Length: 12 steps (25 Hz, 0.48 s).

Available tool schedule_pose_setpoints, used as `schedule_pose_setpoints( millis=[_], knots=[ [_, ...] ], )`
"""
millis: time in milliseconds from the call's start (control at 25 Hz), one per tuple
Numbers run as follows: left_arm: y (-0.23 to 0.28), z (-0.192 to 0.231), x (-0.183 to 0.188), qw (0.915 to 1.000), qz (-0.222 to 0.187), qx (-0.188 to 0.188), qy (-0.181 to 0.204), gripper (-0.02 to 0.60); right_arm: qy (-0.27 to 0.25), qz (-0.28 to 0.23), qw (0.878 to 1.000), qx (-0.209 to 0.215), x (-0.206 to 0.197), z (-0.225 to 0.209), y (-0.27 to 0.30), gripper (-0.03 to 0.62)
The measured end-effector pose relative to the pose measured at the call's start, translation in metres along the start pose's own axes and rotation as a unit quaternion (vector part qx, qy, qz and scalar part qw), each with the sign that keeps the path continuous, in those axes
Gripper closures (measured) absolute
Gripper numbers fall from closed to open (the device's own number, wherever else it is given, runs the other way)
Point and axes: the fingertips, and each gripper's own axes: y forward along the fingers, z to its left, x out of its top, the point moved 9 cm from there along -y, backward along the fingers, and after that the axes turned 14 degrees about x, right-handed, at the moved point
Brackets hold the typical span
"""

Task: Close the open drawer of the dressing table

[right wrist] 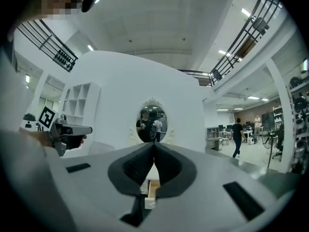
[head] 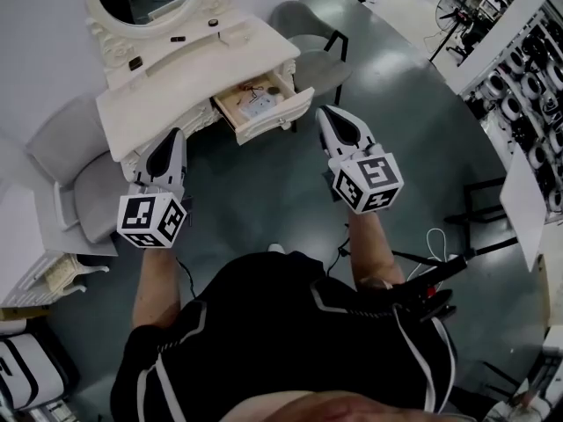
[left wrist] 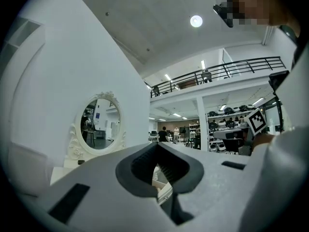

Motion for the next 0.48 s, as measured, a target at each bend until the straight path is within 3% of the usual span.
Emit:
schedule_pose_setpoints(
  millis=[320, 480],
  knots=[
    [0.054, -0.028, -0.007, 0.9998, 0.002, 0.018, 0.002, 0.581, 0.005, 0.012, 1.000, 0.007, -0.014, -0.058, 0.004, 0.589],
    [0.083, -0.028, -0.016, 0.9999, 0.013, 0.003, 0.008, 0.581, 0.011, 0.016, 1.000, -0.003, -0.022, -0.077, 0.016, 0.589]
  ],
)
